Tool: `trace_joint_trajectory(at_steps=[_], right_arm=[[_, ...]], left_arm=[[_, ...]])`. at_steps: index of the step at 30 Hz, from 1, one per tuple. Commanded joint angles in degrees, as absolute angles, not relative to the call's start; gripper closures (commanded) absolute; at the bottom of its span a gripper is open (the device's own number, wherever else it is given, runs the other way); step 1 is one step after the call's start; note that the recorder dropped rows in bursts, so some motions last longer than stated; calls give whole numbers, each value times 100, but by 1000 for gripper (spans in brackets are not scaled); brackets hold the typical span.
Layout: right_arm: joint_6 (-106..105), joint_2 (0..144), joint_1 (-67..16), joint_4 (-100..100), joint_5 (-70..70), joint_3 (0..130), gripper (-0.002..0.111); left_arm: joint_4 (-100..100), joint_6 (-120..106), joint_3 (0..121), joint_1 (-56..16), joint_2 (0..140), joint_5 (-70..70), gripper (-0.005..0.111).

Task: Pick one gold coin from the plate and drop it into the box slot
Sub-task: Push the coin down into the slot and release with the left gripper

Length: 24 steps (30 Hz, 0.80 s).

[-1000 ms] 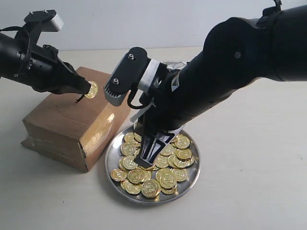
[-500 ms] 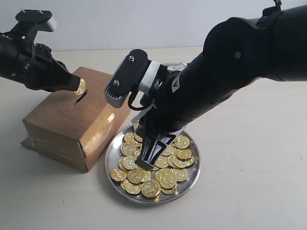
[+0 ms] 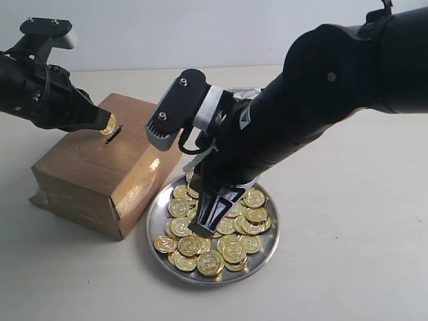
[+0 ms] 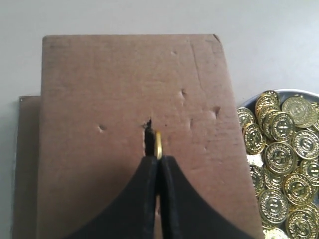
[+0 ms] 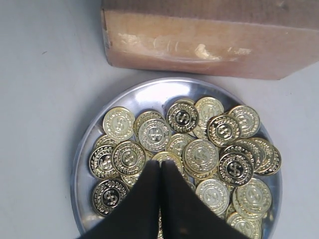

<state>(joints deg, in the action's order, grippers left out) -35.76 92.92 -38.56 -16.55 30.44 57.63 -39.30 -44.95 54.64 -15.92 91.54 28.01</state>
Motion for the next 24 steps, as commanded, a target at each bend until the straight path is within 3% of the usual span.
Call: trace_joint_trajectory(at_steps=[1, 24], right_arm=[[-3566, 9279, -3868, -1626, 3036, 5759, 108], [-3579, 9279, -3868, -1626, 3036, 5759, 108]], left_arm=[[-3838, -4484, 5448, -1607, 9137, 2805, 107], [-3845, -4484, 5448, -1607, 9364, 2850, 107]])
